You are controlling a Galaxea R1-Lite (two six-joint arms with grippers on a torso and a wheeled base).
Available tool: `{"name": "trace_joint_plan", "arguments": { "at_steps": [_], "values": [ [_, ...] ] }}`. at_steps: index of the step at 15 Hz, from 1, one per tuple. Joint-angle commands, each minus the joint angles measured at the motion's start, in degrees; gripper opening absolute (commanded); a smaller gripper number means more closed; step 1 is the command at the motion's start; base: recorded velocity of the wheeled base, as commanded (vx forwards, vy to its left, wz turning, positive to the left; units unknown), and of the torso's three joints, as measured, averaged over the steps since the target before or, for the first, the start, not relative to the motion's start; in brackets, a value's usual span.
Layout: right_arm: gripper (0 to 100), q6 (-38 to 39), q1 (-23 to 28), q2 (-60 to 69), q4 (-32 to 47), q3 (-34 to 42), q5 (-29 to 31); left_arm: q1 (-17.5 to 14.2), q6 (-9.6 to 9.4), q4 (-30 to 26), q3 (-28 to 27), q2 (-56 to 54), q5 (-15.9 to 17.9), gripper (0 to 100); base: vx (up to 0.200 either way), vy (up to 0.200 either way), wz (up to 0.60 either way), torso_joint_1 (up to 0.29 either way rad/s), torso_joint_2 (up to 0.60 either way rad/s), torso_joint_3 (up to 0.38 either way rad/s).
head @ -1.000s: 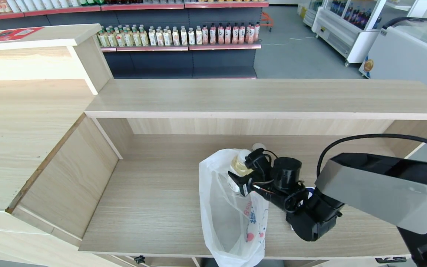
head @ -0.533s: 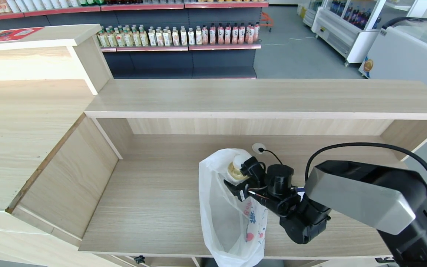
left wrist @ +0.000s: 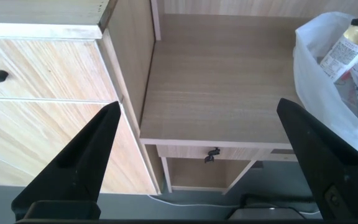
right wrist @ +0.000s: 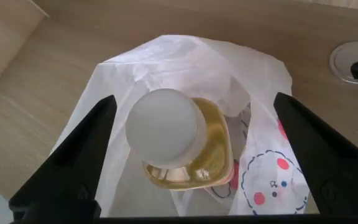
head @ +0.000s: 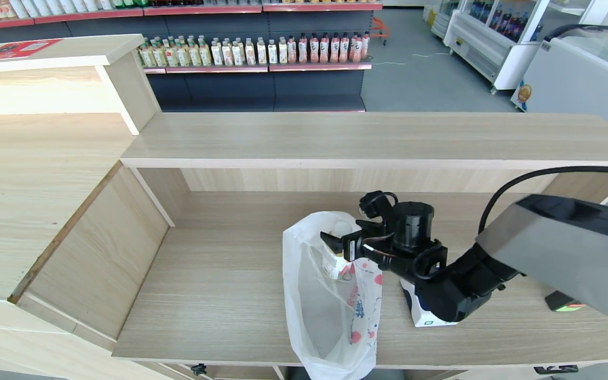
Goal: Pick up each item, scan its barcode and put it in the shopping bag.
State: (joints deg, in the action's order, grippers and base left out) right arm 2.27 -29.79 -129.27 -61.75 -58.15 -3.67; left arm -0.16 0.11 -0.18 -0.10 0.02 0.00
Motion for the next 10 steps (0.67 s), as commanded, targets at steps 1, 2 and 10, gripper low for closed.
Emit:
{"name": "trace_joint_plan", "arguments": {
  "at_steps": [1,2,10],
  "values": [
    [100,5.2,3.08,15.19,11.3,2.95,0.68,-0.02,0.07,0.01,0.01,-0.02,0.0,100,0.0,0.0,0.0,0.0,0.0,0.0],
    [100,5.91,5.62,18.53,13.84,4.62,0.42,-0.02,0.07,0.01,0.01,-0.02,0.0,100,0.0,0.0,0.0,0.0,0.0,0.0],
    [100,-11.14,27.86,55.7,49.79,25.1,0.33,-0.02,0.07,0.01,0.01,-0.02,0.0,100,0.0,0.0,0.0,0.0,0.0,0.0]
  ]
}}
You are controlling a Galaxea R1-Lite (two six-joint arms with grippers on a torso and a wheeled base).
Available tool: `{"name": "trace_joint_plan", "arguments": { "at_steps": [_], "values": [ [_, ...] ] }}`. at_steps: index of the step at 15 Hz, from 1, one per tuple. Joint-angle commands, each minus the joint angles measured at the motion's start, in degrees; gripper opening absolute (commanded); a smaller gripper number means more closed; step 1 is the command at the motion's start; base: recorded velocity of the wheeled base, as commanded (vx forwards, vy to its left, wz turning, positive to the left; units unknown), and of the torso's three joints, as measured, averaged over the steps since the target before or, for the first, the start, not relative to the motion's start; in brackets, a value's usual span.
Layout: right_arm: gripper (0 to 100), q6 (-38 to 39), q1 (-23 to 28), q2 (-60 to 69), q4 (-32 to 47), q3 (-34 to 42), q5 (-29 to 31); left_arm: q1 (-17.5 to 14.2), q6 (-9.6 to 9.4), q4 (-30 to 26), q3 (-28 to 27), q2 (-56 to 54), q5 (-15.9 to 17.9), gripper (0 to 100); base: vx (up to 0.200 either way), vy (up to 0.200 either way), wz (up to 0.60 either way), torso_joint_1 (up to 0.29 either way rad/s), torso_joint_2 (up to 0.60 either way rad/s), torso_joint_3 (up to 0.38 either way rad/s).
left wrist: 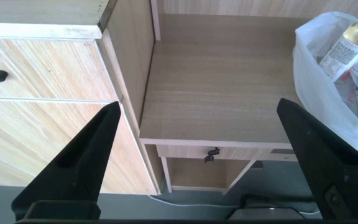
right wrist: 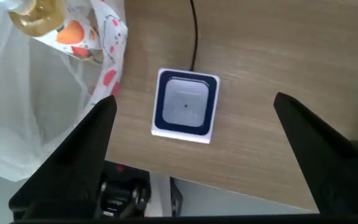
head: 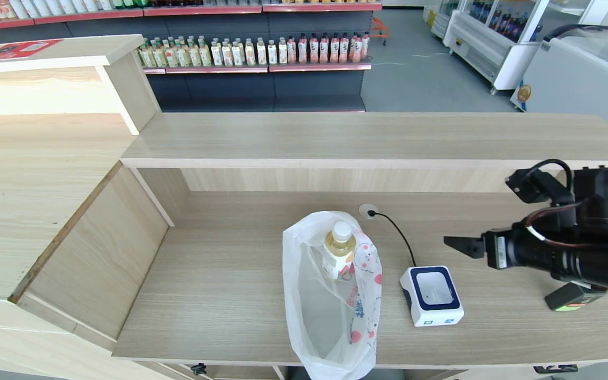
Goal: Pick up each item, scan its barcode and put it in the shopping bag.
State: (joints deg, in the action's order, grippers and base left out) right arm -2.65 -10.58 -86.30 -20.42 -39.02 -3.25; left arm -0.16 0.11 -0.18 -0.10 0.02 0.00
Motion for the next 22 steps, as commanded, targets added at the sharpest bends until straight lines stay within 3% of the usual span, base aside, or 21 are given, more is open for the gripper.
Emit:
{"name": "trace_joint_plan", "arguments": {
  "at_steps": [1,5,10,20,22],
  "values": [
    [100,-10.8,13.22,12.82,8.55,7.65,-1.05,-0.02,-0.02,0.01,0.01,-0.02,0.0,100,0.0,0.0,0.0,0.0,0.0,0.0],
    [100,-10.98,17.61,17.65,8.73,11.34,-2.11,-0.02,-0.02,0.01,0.01,-0.02,0.0,100,0.0,0.0,0.0,0.0,0.0,0.0],
    [100,-10.63,18.76,20.64,8.82,14.15,-1.93,-0.02,0.07,0.01,0.01,-0.02,0.0,100,0.0,0.0,0.0,0.0,0.0,0.0],
    [100,-10.71,19.37,20.47,8.82,15.56,-1.93,-0.02,-0.29,0.01,0.01,-0.02,-0.09,100,0.0,-0.2,0.0,0.003,0.0,0.002],
    [100,-10.71,19.37,20.99,8.82,15.91,-1.93,-0.02,-1.78,0.01,0.01,-0.02,-0.09,100,0.0,-0.2,0.0,0.002,0.0,0.002]
  ]
}}
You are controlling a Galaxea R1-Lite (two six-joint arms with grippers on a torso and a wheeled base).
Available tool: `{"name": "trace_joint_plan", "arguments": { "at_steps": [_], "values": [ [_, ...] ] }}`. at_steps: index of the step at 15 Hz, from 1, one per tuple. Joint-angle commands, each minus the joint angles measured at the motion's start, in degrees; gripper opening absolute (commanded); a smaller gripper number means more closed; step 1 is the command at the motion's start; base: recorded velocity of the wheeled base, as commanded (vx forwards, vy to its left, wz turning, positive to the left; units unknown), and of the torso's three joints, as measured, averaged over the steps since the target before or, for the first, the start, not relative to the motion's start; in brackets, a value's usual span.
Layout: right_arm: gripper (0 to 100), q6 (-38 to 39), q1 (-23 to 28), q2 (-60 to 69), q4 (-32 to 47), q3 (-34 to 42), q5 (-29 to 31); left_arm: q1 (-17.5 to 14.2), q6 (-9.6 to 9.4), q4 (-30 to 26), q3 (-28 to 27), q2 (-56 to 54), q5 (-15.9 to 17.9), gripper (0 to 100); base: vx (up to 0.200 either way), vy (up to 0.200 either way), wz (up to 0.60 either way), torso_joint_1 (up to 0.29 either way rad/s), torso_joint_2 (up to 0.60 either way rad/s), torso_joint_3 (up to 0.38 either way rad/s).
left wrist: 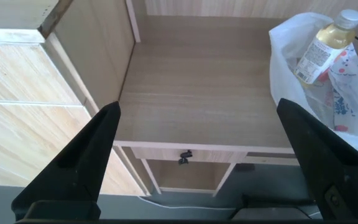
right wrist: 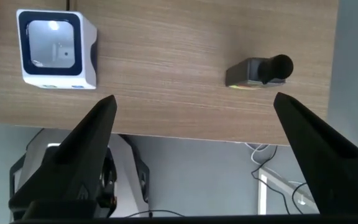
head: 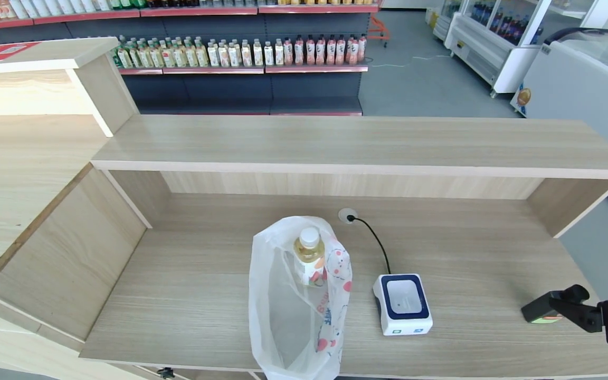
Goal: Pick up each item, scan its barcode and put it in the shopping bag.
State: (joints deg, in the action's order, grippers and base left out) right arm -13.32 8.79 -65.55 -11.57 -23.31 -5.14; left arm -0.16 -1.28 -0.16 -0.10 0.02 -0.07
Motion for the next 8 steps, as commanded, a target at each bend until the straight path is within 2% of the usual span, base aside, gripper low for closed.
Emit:
{"name": "trace_joint_plan", "arguments": {
  "at_steps": [1,3,8],
  "values": [
    [100,-0.04,0.0,0.33,-0.03,0.19,0.05,-0.02,-0.39,-0.02,0.01,-0.02,-0.01,100,0.0,-0.2,0.0,-0.007,0.0,0.002],
    [100,-0.04,0.0,0.42,-0.03,0.19,0.05,-0.02,0.05,-0.02,0.01,-0.02,-0.01,100,0.0,-0.2,0.0,0.005,0.0,0.0],
    [100,-0.39,0.0,0.51,0.06,0.63,0.22,-0.02,0.66,-0.11,0.01,-0.02,-0.01,100,-0.2,-0.2,0.0,-0.001,0.01,0.001]
  ]
}}
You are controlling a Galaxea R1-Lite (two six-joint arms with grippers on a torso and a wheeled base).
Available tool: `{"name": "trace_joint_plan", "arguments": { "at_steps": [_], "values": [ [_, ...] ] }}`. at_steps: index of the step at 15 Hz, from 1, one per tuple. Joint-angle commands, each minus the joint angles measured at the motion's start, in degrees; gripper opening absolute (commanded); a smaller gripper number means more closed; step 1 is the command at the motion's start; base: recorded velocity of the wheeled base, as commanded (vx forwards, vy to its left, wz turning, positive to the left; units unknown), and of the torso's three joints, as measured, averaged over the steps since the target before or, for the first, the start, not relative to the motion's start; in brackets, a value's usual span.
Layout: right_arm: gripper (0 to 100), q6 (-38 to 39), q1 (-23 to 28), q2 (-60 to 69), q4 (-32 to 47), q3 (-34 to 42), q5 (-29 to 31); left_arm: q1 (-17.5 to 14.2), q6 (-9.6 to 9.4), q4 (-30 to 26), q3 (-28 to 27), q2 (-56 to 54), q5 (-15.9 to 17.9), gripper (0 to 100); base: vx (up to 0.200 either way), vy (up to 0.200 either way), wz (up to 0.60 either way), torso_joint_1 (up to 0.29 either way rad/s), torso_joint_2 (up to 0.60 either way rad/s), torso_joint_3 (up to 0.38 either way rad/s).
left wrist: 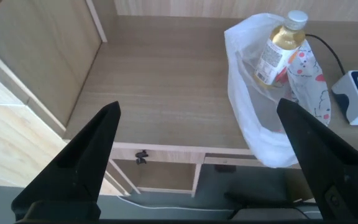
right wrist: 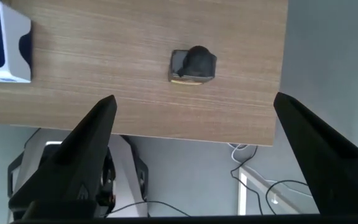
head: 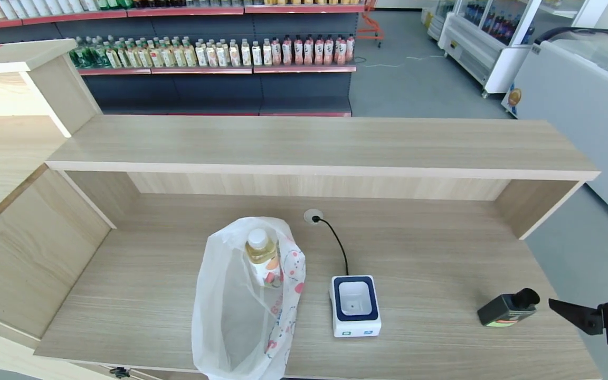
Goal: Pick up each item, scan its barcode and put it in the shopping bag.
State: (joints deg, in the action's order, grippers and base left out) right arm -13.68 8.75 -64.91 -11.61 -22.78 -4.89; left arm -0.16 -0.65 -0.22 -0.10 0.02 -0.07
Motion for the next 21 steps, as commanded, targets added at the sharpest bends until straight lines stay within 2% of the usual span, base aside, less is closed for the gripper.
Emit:
{"name": "trace_joint_plan", "arguments": {
  "at_steps": [1,7,10,16,21],
  "values": [
    [100,-0.03,0.04,-0.21,0.0,0.11,-0.03,-0.02,0.03,-0.04,0.01,-0.02,-0.01,100,-0.2,0.0,0.0,0.012,0.01,0.002],
    [100,-0.21,0.04,0.4,0.09,1.25,0.23,-0.02,0.03,-0.04,0.01,-0.02,-0.01,100,-0.2,0.0,0.0,-0.007,0.0,0.005],
    [100,-2.76,0.04,-2.94,-0.44,0.02,3.04,-0.02,0.29,0.04,0.01,-0.02,-0.01,100,0.0,0.0,0.0,0.019,0.01,-0.004],
    [100,-4.16,-0.14,-3.9,-0.44,-0.51,2.78,-0.02,0.29,-0.04,0.01,-0.02,-0.01,100,0.0,0.0,0.0,0.0,0.0,0.0],
    [100,-4.25,-0.05,-3.64,-0.26,0.02,3.13,-0.02,0.12,-0.04,0.01,-0.02,-0.01,100,0.0,-0.2,0.0,0.005,0.0,0.003]
  ]
}}
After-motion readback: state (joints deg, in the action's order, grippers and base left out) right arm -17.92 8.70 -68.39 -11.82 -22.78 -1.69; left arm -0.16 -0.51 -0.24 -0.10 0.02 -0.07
